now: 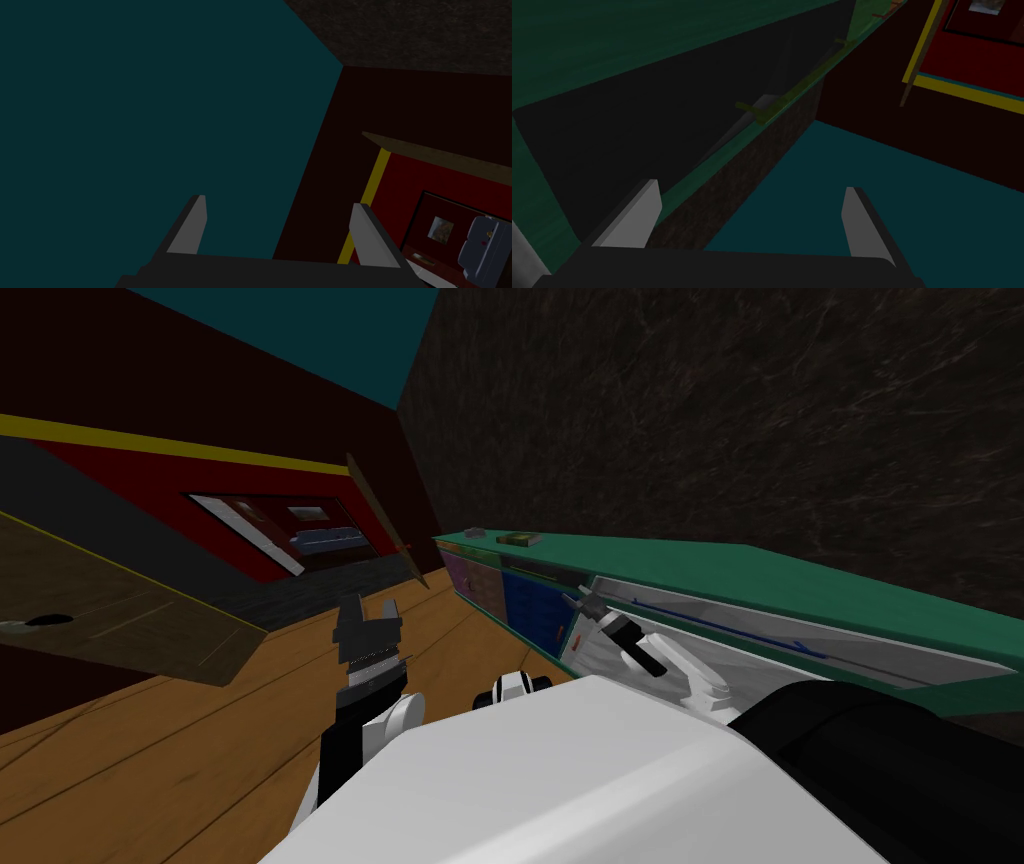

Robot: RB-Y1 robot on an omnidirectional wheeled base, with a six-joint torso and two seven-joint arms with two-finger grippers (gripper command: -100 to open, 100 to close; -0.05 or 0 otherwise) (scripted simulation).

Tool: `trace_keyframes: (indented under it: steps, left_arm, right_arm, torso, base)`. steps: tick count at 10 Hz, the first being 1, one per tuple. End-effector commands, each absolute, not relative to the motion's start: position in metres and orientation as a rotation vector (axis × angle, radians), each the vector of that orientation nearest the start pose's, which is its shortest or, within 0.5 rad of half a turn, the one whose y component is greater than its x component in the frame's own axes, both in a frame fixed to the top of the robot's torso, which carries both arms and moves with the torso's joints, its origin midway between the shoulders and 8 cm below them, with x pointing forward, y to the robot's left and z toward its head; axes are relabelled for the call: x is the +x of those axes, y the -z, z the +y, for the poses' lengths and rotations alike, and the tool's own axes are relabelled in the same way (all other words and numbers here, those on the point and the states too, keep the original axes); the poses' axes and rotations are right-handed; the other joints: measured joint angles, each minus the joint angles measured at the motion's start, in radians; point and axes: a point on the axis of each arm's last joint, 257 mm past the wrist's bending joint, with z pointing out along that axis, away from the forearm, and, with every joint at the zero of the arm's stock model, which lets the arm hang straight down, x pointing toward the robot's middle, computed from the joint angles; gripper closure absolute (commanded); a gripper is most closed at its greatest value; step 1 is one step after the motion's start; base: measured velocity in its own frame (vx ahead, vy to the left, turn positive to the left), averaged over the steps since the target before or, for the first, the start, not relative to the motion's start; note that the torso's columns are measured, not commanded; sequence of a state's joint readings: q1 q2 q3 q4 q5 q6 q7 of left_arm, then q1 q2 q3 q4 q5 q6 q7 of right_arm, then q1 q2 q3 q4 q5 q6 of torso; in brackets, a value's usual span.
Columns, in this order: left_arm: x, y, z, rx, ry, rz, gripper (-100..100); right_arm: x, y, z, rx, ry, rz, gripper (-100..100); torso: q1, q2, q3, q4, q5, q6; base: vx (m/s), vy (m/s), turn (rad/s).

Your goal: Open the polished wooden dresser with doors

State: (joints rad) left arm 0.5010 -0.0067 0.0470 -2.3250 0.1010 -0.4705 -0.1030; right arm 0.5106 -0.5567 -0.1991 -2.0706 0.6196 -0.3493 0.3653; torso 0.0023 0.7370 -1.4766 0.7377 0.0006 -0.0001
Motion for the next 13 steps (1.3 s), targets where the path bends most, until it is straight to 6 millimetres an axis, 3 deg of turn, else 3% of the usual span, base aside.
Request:
trace_keyframes:
  steps: [1,7,8,11,13]
  left_arm:
    - [0.334,-0.039,0.306,-0.668,1.227,0.560,0]
    - [0.334,-0.039,0.306,-0.668,1.227,0.560,0]
    - [0.334,-0.039,0.306,-0.668,1.227,0.560,0]
    - [0.334,-0.039,0.306,-0.668,1.227,0.560,0]
    - [0.334,-0.039,0.306,-0.668,1.227,0.560,0]
  right_arm:
    - [0.398,0.116,-0.345,-0.360,-0.040,1.430,-100]
    - [0.405,0.136,-0.400,-0.724,0.338,1.477,-100]
    - [0.406,0.137,-0.413,-0.795,0.411,1.478,-100]
    - [0.408,0.136,-0.424,-0.887,0.489,1.471,-100]
    - [0.411,0.134,-0.447,-1.028,0.623,1.454,-100]
  torso:
    - [-0.001,0.000,0.000,0.000,0.000,0.000]
    - [-0.004,0.001,0.001,0.000,-0.001,0.000]
    - [-0.002,0.000,0.000,0.000,-0.001,0.000]
    - [-0.004,0.002,0.001,0.001,-0.001,0.000]
    - [-0.003,0.001,0.001,0.000,-0.001,0.000]
  base:
    - [0.024,0.095,-0.013]
    - [0.038,0.109,-0.028]
    - [0.054,0.136,-0.040]
    - [0.025,0.077,-0.015]
    - [0.034,0.085,-0.026]
